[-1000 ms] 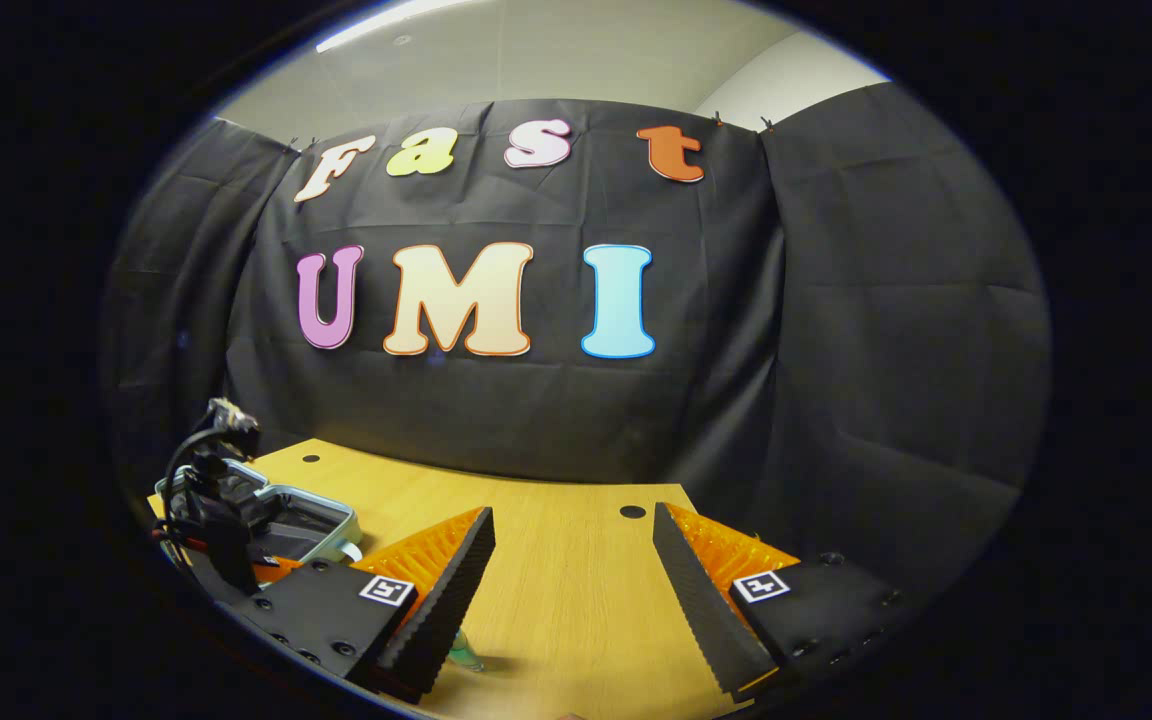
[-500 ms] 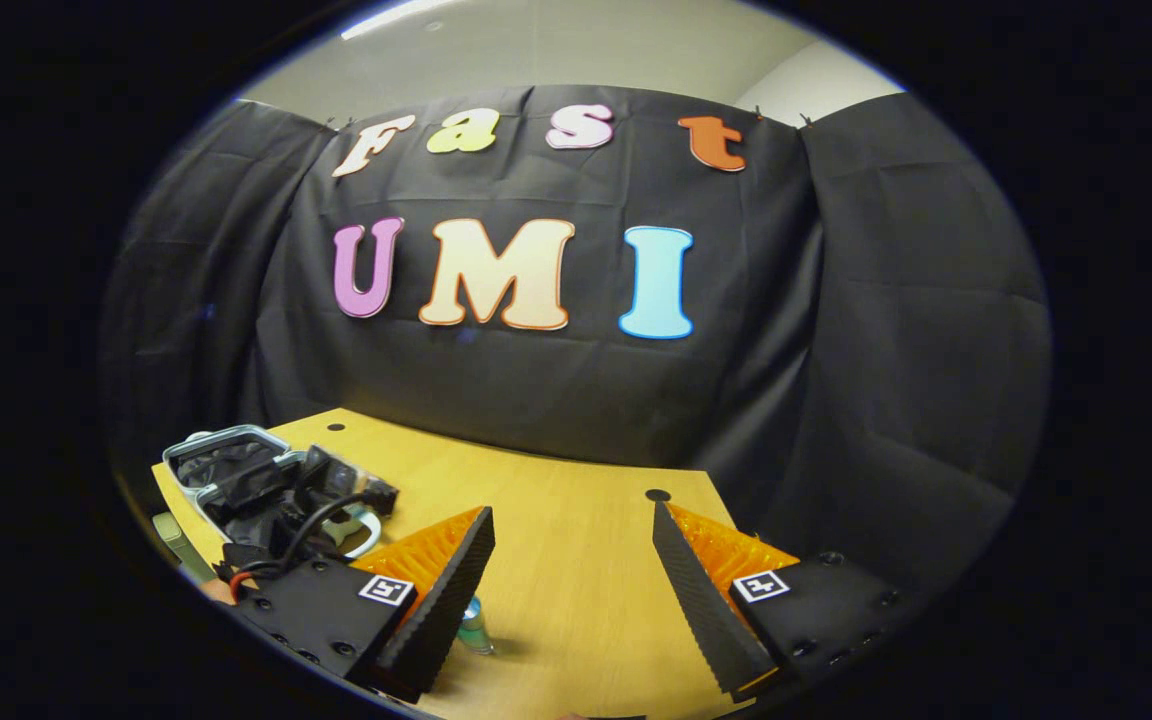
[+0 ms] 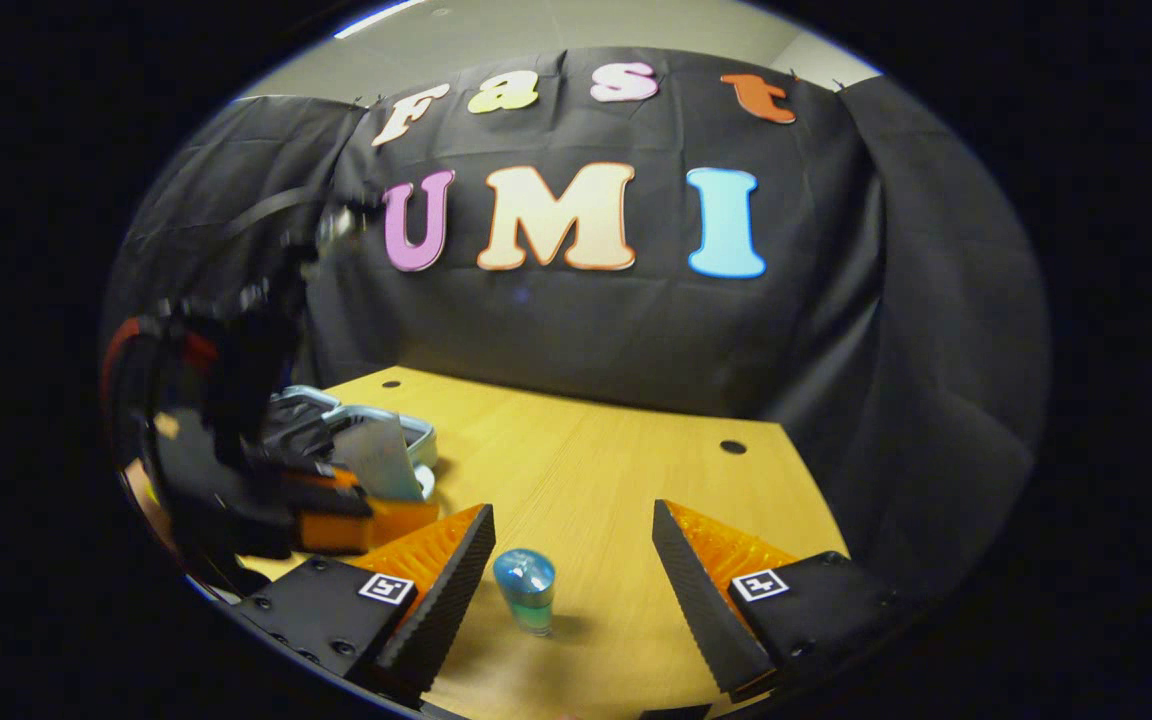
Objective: First open the suitcase, pack the skin care products into it, and then close the suitcase.
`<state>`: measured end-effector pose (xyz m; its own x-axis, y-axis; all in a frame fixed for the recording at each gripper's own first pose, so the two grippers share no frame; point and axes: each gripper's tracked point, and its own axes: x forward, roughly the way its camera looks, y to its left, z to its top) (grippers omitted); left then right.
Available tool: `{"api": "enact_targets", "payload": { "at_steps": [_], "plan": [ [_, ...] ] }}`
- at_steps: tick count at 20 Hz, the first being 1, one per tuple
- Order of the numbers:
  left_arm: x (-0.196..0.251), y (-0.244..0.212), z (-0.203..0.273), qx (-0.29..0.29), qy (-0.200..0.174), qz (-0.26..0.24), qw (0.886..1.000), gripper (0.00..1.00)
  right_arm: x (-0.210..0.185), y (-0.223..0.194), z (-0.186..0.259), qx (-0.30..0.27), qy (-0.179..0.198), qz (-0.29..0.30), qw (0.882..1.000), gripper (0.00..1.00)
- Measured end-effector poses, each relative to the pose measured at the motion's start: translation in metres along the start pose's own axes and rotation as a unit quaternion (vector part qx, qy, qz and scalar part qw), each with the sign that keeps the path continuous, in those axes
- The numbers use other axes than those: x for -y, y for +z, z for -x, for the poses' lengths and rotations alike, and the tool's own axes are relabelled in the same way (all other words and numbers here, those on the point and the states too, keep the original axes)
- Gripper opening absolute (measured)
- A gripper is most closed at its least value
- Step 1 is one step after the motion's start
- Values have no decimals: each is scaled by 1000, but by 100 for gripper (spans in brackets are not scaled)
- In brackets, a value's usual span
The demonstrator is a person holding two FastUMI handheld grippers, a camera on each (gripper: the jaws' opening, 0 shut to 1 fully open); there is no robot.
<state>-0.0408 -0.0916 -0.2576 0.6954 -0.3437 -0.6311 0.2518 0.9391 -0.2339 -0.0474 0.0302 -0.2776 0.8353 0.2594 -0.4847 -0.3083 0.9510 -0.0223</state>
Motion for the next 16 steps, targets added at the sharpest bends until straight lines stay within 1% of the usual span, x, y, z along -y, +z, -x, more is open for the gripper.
{"api": "enact_targets", "payload": {
  "at_steps": [4, 7, 8, 10, 11, 12, 13, 14, 15, 16],
  "plan": [
    [-16, 30, 29, 20, 24, 5, 1000, 27, -15, -46, -18, -38, 22, 8, 999, 99],
    [-24, 42, 44, 27, 38, 10, 999, 26, -20, -84, -33, -74, 37, 8, 997, 100],
    [-29, 43, 49, 28, 46, 9, 999, 26, -21, -94, -37, -86, 44, 1, 995, 96],
    [-41, 40, 55, 25, 61, 9, 998, 26, -27, -105, -40, -99, 62, -18, 993, 84],
    [-48, 36, 57, 21, 69, 10, 997, 26, -26, -102, -39, -97, 62, -26, 993, 64],
    [-56, 30, 58, 14, 77, 11, 997, 23, -29, -105, -44, -105, 68, -30, 992, 45],
    [-65, 26, 61, 6, 87, 13, 996, 27, -32, -104, -44, -114, 73, -36, 990, 45],
    [-75, 20, 64, 1, 94, 17, 995, 26, -35, -101, -41, -124, 80, -43, 988, 45],
    [-84, 16, 67, -4, 96, 21, 995, 26, -40, -97, -40, -129, 88, -45, 987, 41],
    [-94, 11, 68, -13, 98, 24, 995, 26, -45, -88, -38, -131, 92, -45, 986, 43]
  ]
}}
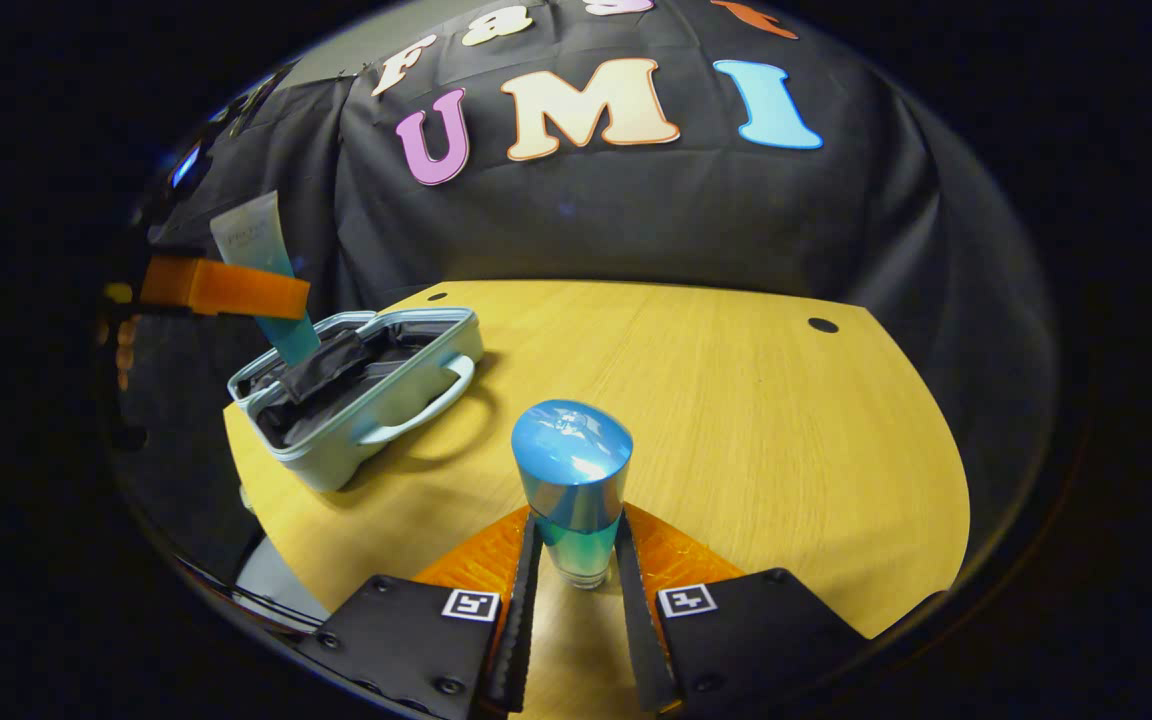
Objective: First open the suitcase, pack the skin care products into it, and then close the suitcase.
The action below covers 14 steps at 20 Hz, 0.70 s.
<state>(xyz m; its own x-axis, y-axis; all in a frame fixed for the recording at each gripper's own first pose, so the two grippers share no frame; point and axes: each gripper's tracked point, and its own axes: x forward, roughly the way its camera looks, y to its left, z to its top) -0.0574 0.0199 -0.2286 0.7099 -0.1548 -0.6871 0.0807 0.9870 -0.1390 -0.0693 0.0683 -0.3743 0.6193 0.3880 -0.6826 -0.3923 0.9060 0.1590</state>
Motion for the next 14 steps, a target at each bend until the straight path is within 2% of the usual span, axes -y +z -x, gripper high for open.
{"api": "enact_targets", "payload": {
  "at_steps": [3, 6, 8, 10, 13, 14],
  "plan": [
    [-41, -9, -2, -26, 15, -8, 1000, 27, -26, 26, 8, 9, 9, -5, 1000, 43],
    [-71, -22, -5, -60, 13, -9, 998, 27, -63, 50, 10, 15, 17, -18, 1000, 41],
    [-94, -37, -9, -87, 17, -16, 996, 26, -91, 66, 8, 22, 29, -25, 999, 43],
    [-111, -52, -16, -117, 15, -14, 993, 27, -117, 75, 5, 26, 36, -27, 999, 40],
    [-129, -78, -28, -157, 10, -5, 987, 29, -148, 82, 2, 24, 46, -27, 998, 43],
    [-133, -85, -34, -168, 9, -4, 986, 27, -156, 84, 2, 22, 49, -24, 998, 41]
  ]
}}
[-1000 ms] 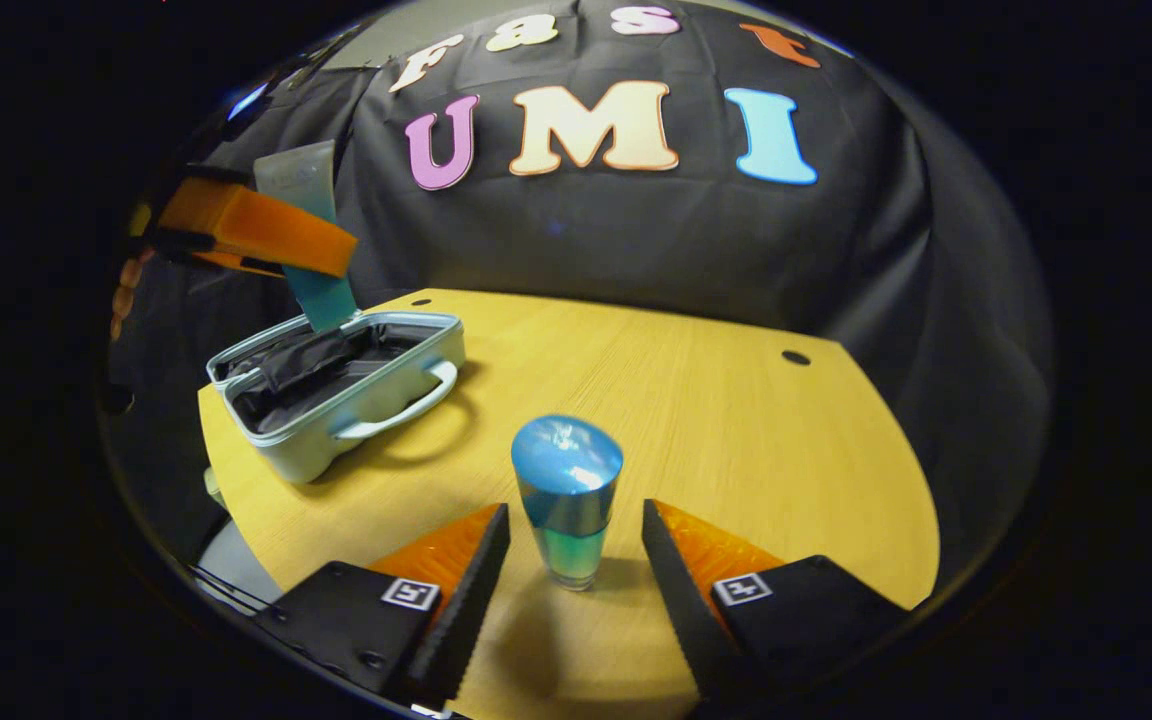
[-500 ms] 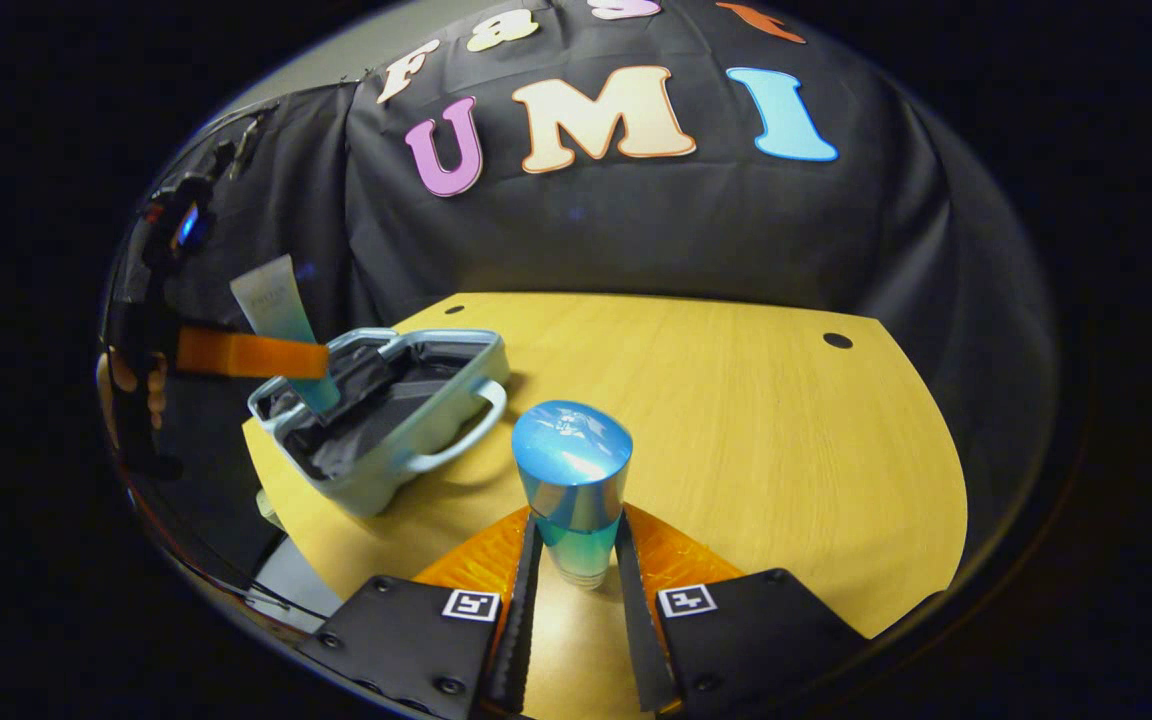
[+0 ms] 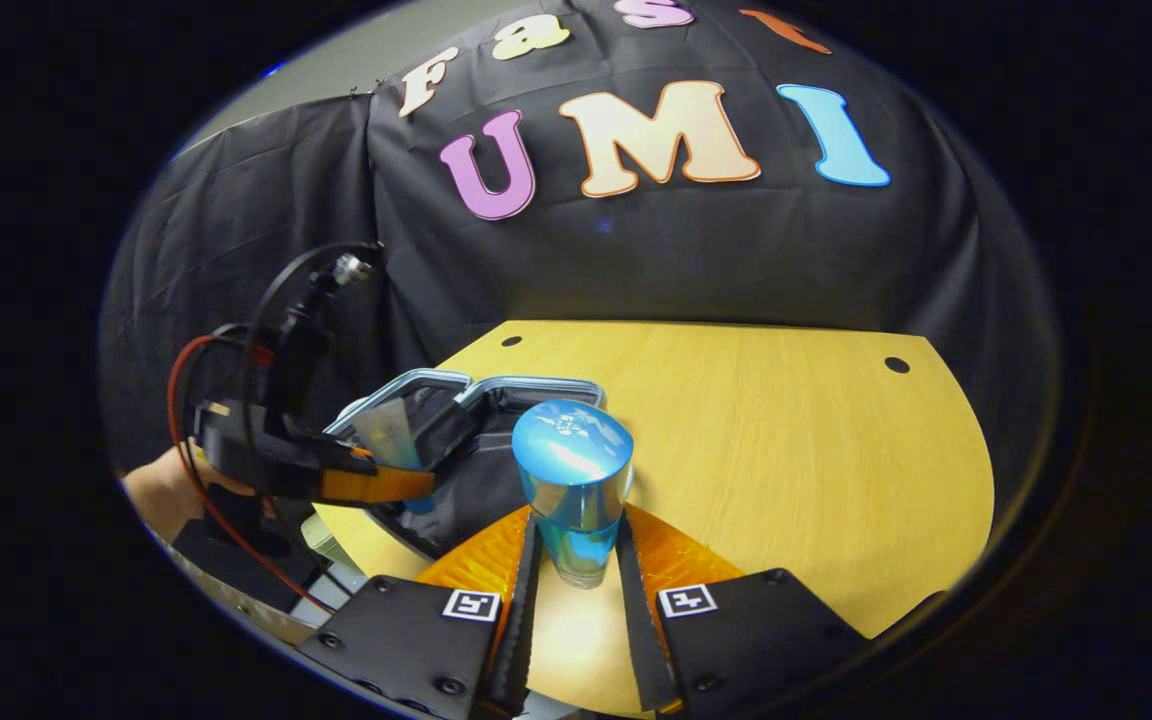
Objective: First open the suitcase, pack the skin care products into it, and then close the suitcase.
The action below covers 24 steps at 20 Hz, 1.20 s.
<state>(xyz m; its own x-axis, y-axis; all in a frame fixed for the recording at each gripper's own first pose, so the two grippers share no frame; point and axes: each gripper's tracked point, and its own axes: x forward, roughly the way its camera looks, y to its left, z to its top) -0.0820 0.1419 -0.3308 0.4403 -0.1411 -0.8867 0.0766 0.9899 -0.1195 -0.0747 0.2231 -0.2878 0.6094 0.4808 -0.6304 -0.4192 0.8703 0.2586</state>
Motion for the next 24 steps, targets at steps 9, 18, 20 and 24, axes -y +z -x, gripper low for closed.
{"api": "enact_targets", "payload": {
  "at_steps": [9, 18, 20, 24],
  "plan": [
    [-13, -7, -45, -22, -38, 3, 999, 27, -52, -1, -28, -33, 15, 0, 999, 43],
    [-19, 20, -52, 14, -88, -8, 996, 86, -89, -25, -87, -80, 0, -36, 996, 43],
    [-22, 32, -37, 39, -103, -11, 994, 85, -94, -38, -101, -99, -7, -46, 994, 43],
    [-52, 52, -7, 80, -109, 3, 991, 86, -99, -68, -128, -143, -30, -50, 988, 40]
  ]
}}
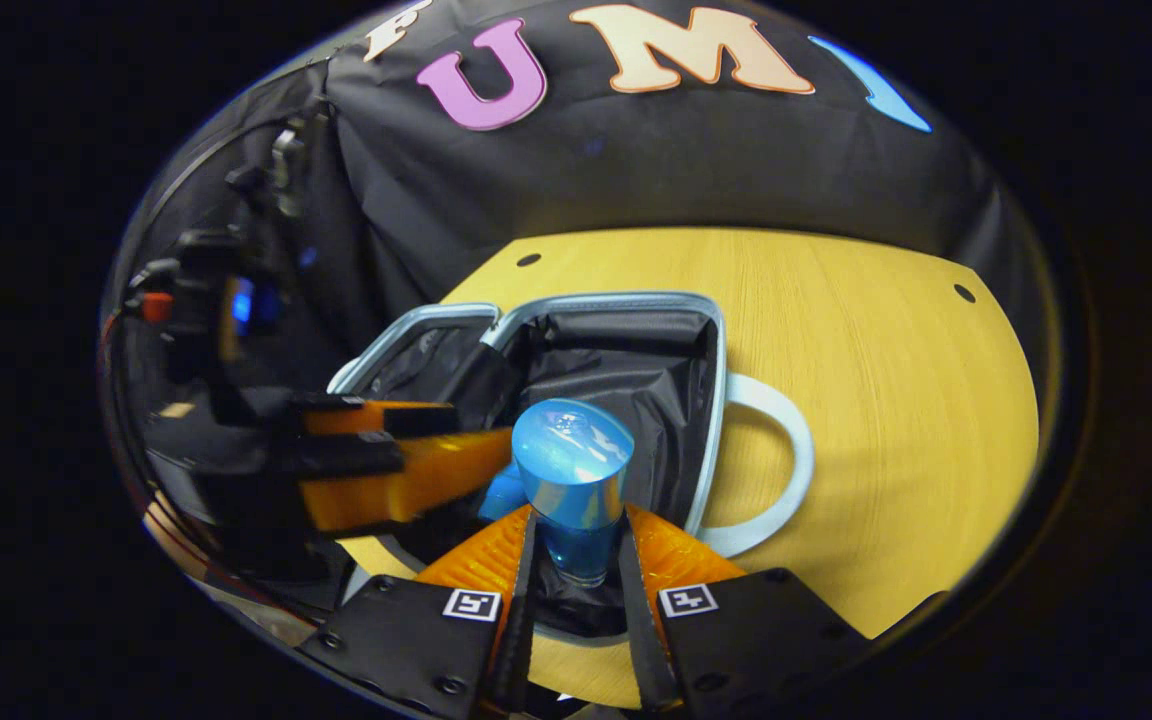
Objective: First open the suitcase, pack the skin care products into it, and then close the suitcase.
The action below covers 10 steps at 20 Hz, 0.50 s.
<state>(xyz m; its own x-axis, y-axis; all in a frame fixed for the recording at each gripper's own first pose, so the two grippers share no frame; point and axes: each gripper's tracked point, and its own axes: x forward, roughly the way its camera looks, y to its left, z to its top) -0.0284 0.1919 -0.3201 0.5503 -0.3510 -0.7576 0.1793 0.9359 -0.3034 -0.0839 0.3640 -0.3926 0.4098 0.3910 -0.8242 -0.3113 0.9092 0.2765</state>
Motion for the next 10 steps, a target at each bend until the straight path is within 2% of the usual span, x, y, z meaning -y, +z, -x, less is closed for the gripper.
{"api": "enact_targets", "payload": {
  "at_steps": [2, 6, 7, 9, 10],
  "plan": [
    [-24, 8, 16, 15, 13, 7, 1000, 86, -2, -6, -15, -12, -7, -11, 1000, 43],
    [-84, 8, 43, 30, 48, 33, 998, 86, -11, 6, -31, 0, -22, -29, 999, 40],
    [-100, 5, 50, 31, 58, 42, 997, 90, -10, 9, -35, 5, -32, -31, 999, 43],
    [-137, -1, 61, 33, 81, 62, 994, 86, -13, 24, -40, 25, -42, -38, 998, 41],
    [-155, -1, 67, 36, 92, 72, 992, 86, -16, 34, -39, 40, -42, -41, 997, 61]
  ]
}}
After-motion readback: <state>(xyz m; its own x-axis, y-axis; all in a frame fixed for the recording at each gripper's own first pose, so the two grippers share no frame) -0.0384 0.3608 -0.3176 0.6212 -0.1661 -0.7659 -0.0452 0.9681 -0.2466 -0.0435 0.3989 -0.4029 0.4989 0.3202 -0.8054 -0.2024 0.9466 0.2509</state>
